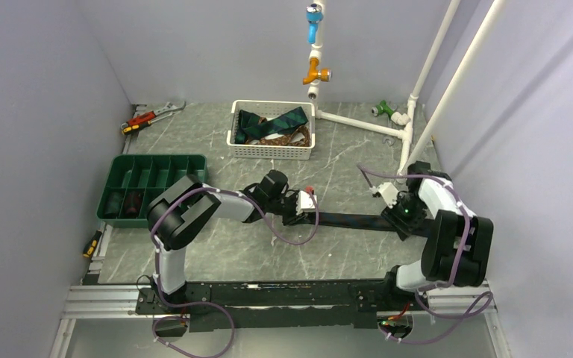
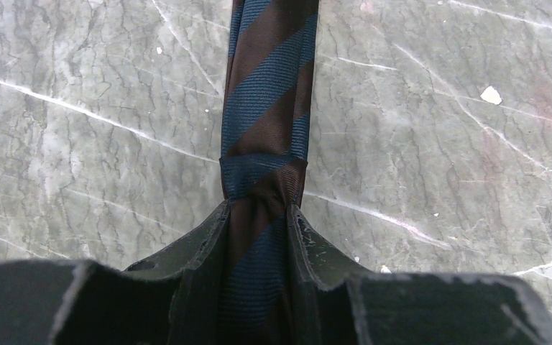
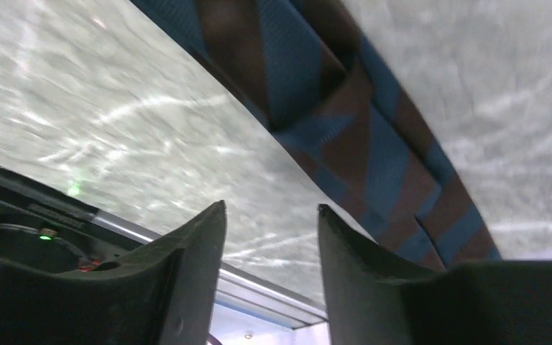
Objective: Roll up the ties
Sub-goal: Roll the tie at the center of the board.
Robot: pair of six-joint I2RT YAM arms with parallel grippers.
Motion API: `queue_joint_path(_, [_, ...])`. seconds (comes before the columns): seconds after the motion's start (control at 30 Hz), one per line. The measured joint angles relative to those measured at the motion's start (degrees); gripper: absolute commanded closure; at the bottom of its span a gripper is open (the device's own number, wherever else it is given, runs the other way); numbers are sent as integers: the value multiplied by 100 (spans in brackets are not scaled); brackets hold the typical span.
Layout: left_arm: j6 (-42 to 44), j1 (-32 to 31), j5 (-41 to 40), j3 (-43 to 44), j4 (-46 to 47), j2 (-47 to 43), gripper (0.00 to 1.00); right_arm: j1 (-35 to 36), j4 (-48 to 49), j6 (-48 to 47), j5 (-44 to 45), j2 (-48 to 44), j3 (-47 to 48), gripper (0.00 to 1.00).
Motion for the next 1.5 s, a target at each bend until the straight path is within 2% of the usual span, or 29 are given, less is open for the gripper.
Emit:
queue_joint_path(0.17, [39, 15, 7, -2, -63, -24, 73, -446, 640, -966, 651, -492, -632, 78])
queue_joint_path(0.33, [52, 28, 24, -2, -76, -24, 73, -564, 1622, -1521, 1220, -280, -1110, 81])
queue_joint_path(0.57, [85, 68, 61, -42, -87, -50, 73, -601, 2592, -1923, 2055, 417, -883, 77])
queue_joint_path(0.73, [133, 118, 63, -66, -179, -101, 72, -629, 3235, -2286, 2004, 614, -743, 70])
queue_joint_path(0.83, [140, 120, 63, -66, -188, -105, 71, -654, 3088, -2413, 1779, 511, -717, 64])
queue_joint_path(0.97, [125, 122, 59, -66, -186, -107, 69, -667, 2090, -2382, 1158, 79, -522, 51])
queue_joint_path(1.1, [74, 125, 39, -90, -160, -114, 67, -490, 710, -1904, 229, -229, 334, 46])
queue_joint_path(1.23, [-17, 173, -11, -199, -87, -175, 67, 205, 103, -752, -721, -188, 1117, 46])
queue_joint_path(1.37, [-76, 199, -55, -229, -76, -208, 66, 1078, 2, 614, -1657, 149, 1497, 46])
queue_joint_path(1.5, [-125, 199, -129, -269, -76, -249, 66, 1604, 323, 2205, -2511, 699, 1508, 48])
